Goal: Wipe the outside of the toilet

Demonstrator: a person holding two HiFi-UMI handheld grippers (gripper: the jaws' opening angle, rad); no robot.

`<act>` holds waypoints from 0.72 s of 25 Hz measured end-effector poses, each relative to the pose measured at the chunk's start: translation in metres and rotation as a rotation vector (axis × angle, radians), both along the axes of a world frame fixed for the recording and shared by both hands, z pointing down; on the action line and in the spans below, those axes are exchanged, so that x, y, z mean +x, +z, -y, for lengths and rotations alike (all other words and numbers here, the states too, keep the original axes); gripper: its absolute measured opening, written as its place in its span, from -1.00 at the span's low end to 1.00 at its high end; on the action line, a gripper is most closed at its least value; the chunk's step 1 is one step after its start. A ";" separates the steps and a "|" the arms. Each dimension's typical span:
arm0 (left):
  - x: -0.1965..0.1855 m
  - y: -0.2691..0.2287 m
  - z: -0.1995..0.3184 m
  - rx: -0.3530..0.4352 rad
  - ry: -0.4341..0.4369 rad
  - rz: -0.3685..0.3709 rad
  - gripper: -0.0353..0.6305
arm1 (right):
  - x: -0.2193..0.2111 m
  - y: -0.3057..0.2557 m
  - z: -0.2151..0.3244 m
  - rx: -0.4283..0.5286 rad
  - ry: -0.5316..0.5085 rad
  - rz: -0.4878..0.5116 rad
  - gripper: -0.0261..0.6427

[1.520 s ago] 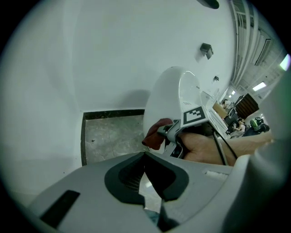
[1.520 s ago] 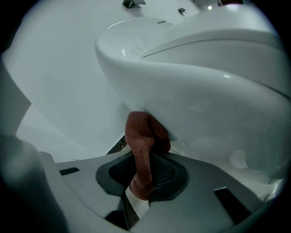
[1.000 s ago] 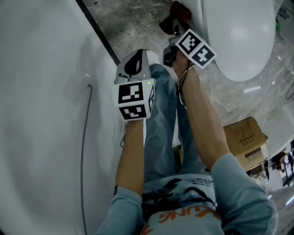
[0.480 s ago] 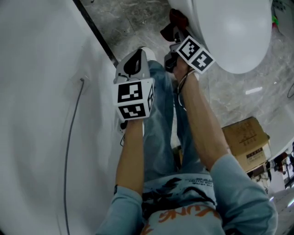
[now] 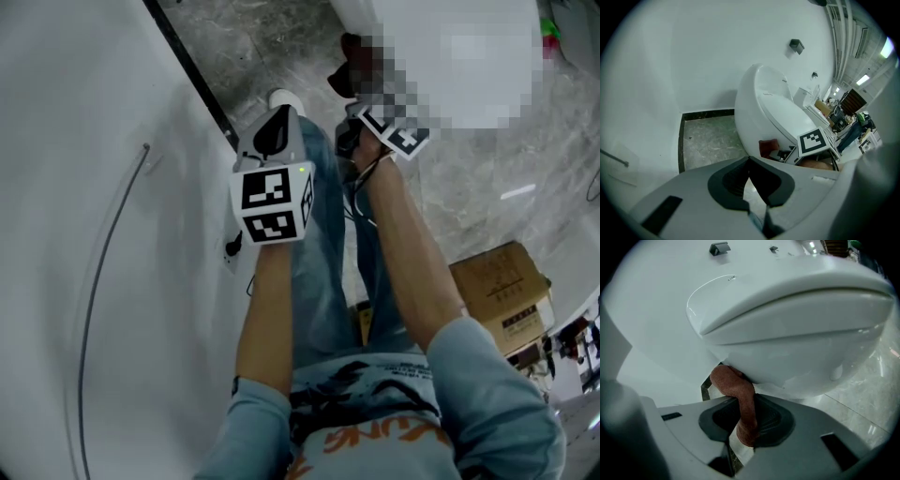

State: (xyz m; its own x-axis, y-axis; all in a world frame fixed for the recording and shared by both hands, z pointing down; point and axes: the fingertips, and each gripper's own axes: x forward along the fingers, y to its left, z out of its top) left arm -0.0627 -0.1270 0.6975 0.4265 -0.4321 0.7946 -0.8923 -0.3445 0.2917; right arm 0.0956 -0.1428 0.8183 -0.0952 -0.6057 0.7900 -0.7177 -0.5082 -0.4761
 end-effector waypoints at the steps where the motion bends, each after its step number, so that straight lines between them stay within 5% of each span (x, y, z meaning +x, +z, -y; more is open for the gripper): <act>1: 0.001 -0.001 -0.005 0.003 -0.008 0.001 -0.91 | 0.004 0.000 -0.007 -0.002 -0.003 -0.001 -0.70; 7: -0.009 -0.009 -0.032 -0.001 -0.115 0.013 -0.91 | 0.027 -0.002 -0.047 -0.036 -0.035 -0.018 -0.70; 18: 0.028 -0.015 -0.056 -0.005 -0.131 -0.042 -0.91 | 0.043 -0.014 -0.102 -0.074 -0.142 -0.072 -0.71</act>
State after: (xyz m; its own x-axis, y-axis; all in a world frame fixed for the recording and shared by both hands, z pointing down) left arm -0.0343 -0.0711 0.6826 0.3997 -0.4818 0.7798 -0.9165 -0.2246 0.3311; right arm 0.1382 -0.0412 0.8048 -0.1167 -0.5302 0.8398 -0.8157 -0.4312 -0.3856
